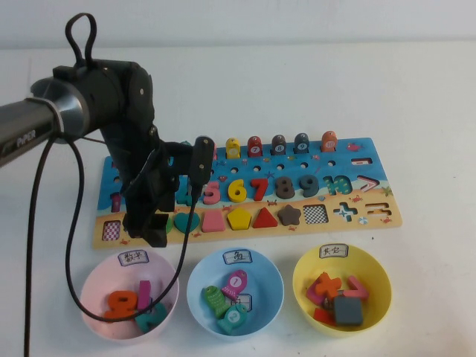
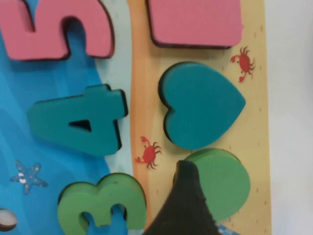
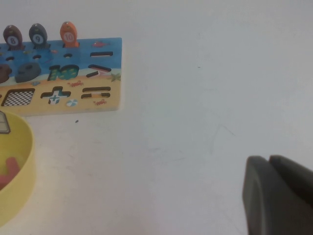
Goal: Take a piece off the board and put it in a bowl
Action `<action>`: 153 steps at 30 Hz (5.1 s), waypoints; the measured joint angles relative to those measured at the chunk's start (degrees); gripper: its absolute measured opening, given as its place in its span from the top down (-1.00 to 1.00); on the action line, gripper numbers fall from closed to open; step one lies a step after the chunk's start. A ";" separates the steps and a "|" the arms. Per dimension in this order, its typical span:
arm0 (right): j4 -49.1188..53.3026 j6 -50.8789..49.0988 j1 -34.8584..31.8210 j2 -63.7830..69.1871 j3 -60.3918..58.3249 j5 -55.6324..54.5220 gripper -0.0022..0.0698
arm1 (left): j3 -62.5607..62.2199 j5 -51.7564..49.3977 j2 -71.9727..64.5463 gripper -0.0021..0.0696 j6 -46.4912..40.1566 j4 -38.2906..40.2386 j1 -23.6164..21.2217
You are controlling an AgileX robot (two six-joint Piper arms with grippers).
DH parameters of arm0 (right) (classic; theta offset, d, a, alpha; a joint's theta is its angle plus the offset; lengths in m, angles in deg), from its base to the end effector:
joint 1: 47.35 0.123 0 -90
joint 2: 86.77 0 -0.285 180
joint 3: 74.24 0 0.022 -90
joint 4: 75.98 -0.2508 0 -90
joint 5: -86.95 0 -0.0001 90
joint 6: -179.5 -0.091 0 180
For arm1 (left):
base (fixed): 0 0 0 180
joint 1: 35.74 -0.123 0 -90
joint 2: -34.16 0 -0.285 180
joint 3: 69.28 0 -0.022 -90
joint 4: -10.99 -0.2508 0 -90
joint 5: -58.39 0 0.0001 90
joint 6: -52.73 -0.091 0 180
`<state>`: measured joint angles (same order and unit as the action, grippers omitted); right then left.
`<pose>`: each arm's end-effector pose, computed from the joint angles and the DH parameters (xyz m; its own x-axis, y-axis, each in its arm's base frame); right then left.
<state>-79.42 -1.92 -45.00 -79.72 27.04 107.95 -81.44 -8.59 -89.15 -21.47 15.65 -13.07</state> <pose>0.0526 0.0041 0.1721 -0.2917 0.0688 -0.9540 -0.0381 0.9958 0.0835 0.3677 -0.1610 0.2005 0.0893 0.9927 -0.0815 0.9960 -0.0888 0.0096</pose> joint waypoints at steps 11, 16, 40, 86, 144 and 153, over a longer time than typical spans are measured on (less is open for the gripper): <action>0.00 0.00 0.00 0.00 0.00 0.00 0.99 | 0.00 1.59 0.00 -0.45 0.00 -0.61 0.00; 0.00 0.00 0.00 0.00 0.00 0.00 0.99 | 0.46 1.72 0.00 -0.45 0.00 -0.69 0.00; 0.00 0.00 0.00 0.00 0.00 0.10 0.99 | 0.60 2.75 -2.00 -0.45 0.10 -1.76 -1.05; 0.00 0.00 0.00 0.00 0.00 0.10 0.99 | 0.60 3.07 -1.92 0.17 5.23 1.19 -2.70; 0.00 0.00 0.00 -0.09 0.00 0.10 0.99 | -10.89 -2.87 -4.63 0.17 36.42 7.35 27.45; 0.00 0.00 0.00 -0.09 0.00 0.10 0.99 | -10.89 -2.87 -5.57 0.07 36.42 7.35 27.45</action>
<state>-79.42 -1.92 -45.00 -79.81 27.04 108.05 -92.33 -11.47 -94.72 14.95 23.00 14.38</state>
